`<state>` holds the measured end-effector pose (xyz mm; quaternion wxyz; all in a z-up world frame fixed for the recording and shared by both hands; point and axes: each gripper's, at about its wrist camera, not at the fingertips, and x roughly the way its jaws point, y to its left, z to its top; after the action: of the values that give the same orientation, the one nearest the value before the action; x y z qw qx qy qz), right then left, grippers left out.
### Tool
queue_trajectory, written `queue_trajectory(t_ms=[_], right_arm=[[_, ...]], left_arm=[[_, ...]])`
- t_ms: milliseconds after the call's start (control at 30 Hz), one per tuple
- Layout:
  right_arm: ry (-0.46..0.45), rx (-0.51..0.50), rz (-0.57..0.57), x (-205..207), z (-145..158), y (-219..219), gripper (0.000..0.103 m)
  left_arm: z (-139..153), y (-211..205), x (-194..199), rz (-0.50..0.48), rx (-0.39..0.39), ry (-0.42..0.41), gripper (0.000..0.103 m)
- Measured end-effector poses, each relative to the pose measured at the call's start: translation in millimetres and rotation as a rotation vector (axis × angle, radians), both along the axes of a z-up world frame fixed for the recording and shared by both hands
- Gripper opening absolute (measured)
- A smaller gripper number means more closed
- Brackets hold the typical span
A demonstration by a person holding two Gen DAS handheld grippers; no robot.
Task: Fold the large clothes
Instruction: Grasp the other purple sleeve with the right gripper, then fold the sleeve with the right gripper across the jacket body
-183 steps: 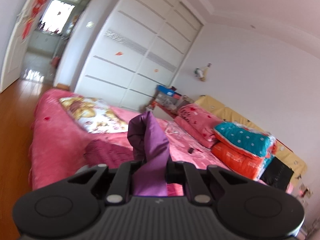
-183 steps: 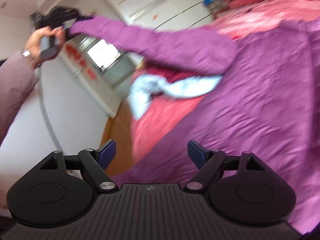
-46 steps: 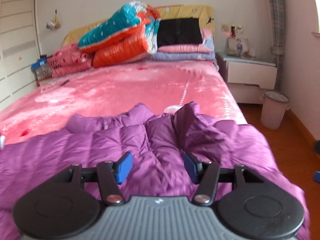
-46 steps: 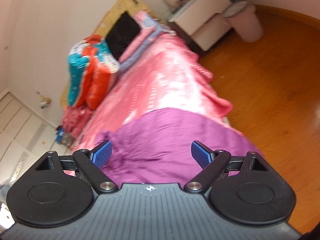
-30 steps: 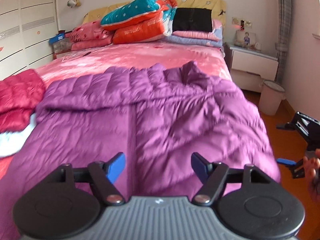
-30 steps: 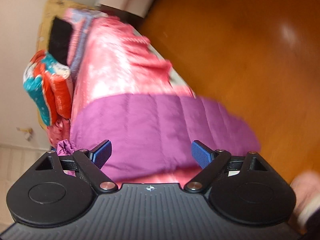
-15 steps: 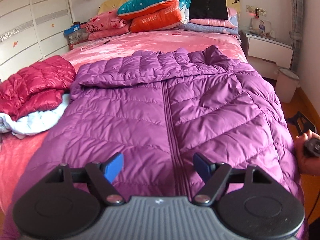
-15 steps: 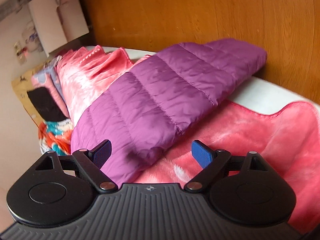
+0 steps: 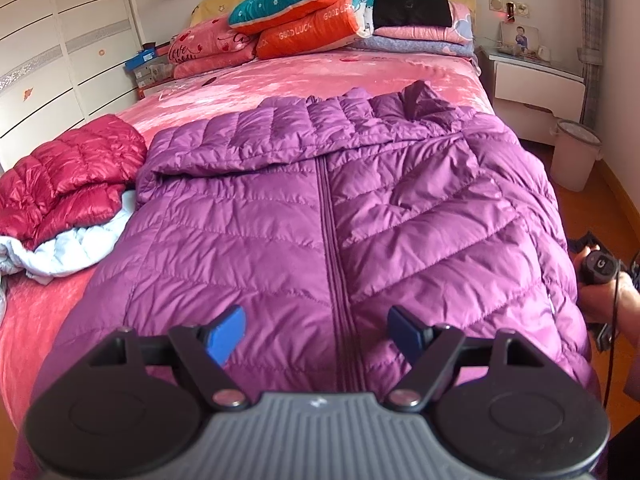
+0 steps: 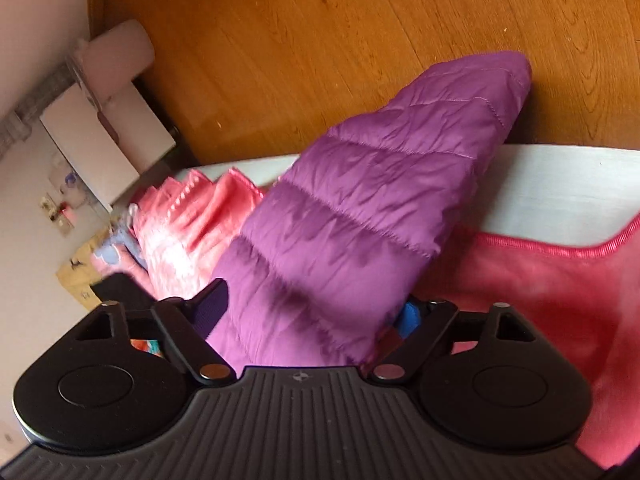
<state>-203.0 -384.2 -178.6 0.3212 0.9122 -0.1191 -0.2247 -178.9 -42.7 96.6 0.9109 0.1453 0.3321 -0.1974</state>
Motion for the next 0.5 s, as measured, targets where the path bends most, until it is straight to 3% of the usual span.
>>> queue_trajectory(t_ms=[67,100,200,333,400,500], right_arm=[[0.007,0.001,-0.013,1,-3,2,0.079],[0.017,-0.014,-0.008,1,-2,2,0.064],[0.054,-0.066,-0.018,-12,8,3,0.045],[0.085,-0.151,-0.045,-19,28,-8,0.030],[0.100,-0.227,-0.037,-23,48,-18,0.022],[0.149,-0.380,-0.035,-30,85,-34,0.019]], left_arm=[[2,-2,5,-0.011,-0.007,-0.005,0.080],[3,-3,8,-0.015,-0.012,-0.005,0.080],[5,-3,19,-0.015,-0.048,-0.008,0.080],[8,2,36,0.001,-0.120,0.001,0.081],[8,4,46,0.009,-0.147,0.001,0.081],[10,10,65,0.025,-0.194,0.011,0.082]])
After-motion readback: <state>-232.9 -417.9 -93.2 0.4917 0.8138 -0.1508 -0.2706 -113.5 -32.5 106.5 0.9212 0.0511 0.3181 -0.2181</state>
